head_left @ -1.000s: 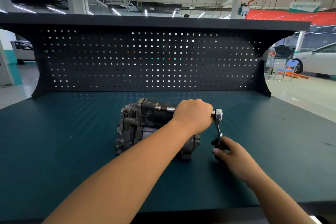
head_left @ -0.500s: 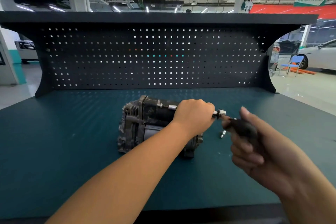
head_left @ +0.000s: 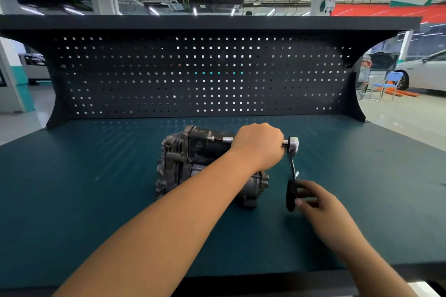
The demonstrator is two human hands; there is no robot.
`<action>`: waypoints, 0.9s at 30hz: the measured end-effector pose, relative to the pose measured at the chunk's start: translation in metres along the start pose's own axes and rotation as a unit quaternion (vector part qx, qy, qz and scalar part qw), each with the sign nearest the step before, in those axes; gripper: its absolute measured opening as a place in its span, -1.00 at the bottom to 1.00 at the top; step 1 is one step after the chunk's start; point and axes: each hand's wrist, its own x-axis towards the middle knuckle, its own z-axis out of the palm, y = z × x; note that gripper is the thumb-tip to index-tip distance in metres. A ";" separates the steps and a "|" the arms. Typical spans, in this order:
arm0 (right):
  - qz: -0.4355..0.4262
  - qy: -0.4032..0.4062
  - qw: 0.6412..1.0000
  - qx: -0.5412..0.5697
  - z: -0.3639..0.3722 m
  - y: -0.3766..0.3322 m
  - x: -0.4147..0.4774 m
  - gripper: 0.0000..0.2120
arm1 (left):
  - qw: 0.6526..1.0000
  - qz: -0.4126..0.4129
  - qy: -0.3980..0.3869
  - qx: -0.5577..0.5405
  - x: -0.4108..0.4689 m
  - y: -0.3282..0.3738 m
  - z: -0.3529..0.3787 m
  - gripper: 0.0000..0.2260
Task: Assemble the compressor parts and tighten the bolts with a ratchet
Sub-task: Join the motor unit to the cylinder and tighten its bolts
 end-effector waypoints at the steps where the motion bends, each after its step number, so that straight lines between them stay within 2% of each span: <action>1: -0.003 0.002 1.000 0.000 0.000 0.006 0.003 -0.67 | 1.000 0.000 -0.004 -0.003 0.000 0.001 -0.001 -0.67; 8: -0.026 -0.061 0.994 0.087 -0.002 0.002 -0.006 -0.65 | 1.000 -0.004 0.001 -0.003 0.001 0.000 0.001 -0.68; 10: -0.082 -0.077 0.988 0.104 -0.007 -0.010 -0.018 -0.53 | 1.000 -0.005 0.010 0.007 0.000 -0.001 0.004 -0.66; 13: -0.212 -0.026 0.961 0.173 -0.017 -0.039 -0.034 -0.66 | 0.999 -0.010 0.026 0.016 -0.001 -0.001 0.008 -0.67; 15: -0.260 -0.023 0.942 0.212 -0.022 -0.059 -0.034 -0.53 | 0.999 -0.019 0.037 0.003 -0.001 -0.001 0.008 -0.73; 17: -0.276 -0.032 0.931 0.238 -0.024 -0.077 -0.026 -0.37 | 0.999 -0.017 0.048 -0.002 -0.002 0.000 0.007 -0.77; 18: -0.280 -0.020 0.930 0.236 -0.025 -0.084 -0.021 -0.37 | 0.999 -0.014 0.051 -0.001 -0.003 0.000 0.006 -0.80; 22: -0.272 0.040 0.939 0.205 -0.029 -0.101 0.001 -0.43 | 0.998 -0.015 0.061 0.008 -0.004 0.000 0.008 -0.78; 27: -0.287 -0.019 0.924 0.253 -0.031 -0.084 -0.015 -0.55 | 0.999 -0.022 0.047 -0.003 0.001 -0.002 0.008 -0.72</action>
